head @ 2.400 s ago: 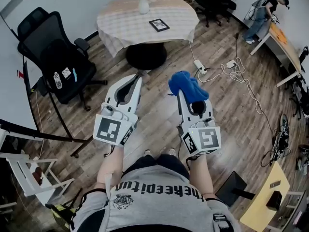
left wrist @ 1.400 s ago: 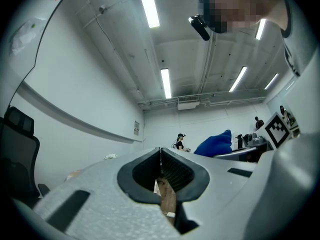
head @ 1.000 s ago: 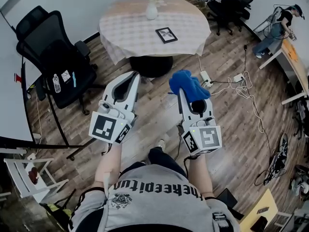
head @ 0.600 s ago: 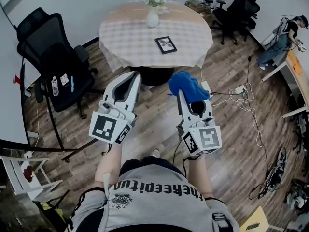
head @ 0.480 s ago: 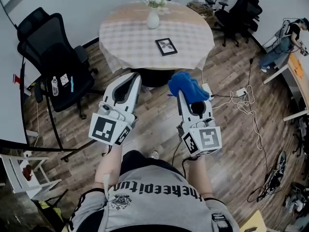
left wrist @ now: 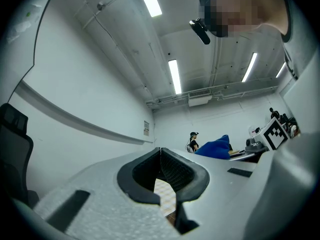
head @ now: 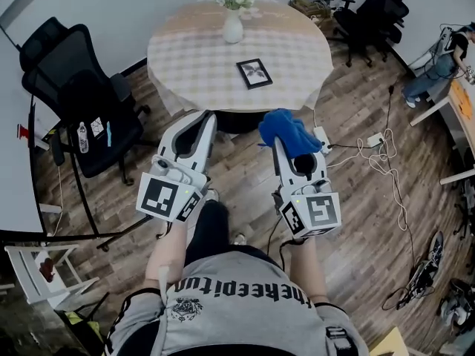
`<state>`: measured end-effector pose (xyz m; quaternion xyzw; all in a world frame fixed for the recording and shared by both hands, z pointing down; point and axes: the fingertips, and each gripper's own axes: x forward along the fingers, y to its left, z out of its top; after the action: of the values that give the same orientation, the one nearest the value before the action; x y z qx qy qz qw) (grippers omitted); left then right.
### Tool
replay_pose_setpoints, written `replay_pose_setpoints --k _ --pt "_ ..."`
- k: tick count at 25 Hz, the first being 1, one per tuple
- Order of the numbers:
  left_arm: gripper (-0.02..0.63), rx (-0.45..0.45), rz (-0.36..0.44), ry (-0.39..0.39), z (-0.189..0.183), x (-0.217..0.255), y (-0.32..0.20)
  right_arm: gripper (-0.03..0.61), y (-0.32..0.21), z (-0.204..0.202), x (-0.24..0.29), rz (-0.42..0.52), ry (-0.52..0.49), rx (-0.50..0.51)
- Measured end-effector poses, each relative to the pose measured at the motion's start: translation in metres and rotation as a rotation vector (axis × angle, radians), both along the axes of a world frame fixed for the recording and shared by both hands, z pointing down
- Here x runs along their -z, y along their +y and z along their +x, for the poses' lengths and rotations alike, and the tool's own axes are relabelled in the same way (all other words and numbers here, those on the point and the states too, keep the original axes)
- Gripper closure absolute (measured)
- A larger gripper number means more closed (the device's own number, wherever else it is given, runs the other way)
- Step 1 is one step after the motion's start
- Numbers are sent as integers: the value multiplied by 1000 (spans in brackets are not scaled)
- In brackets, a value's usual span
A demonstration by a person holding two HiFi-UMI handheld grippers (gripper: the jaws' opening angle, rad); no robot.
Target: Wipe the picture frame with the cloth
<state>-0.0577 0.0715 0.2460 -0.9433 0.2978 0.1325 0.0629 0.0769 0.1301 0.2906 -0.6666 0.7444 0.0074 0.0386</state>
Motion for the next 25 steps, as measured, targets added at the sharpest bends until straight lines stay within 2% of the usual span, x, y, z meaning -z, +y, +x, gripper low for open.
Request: replay_pose_setpoints --k 8,18,25 --pt "594 -65 -14 0 23 -1 -70 442 -61 21 -2 -13 -15 -65" --pt "594 -135 -24 -27 30 -3 -174 442 -156 25 -4 -21 -27 -145" --pt "594 -212 -28 -41 48 -5 -222 442 -198 36 -7 -29 -33 -215"
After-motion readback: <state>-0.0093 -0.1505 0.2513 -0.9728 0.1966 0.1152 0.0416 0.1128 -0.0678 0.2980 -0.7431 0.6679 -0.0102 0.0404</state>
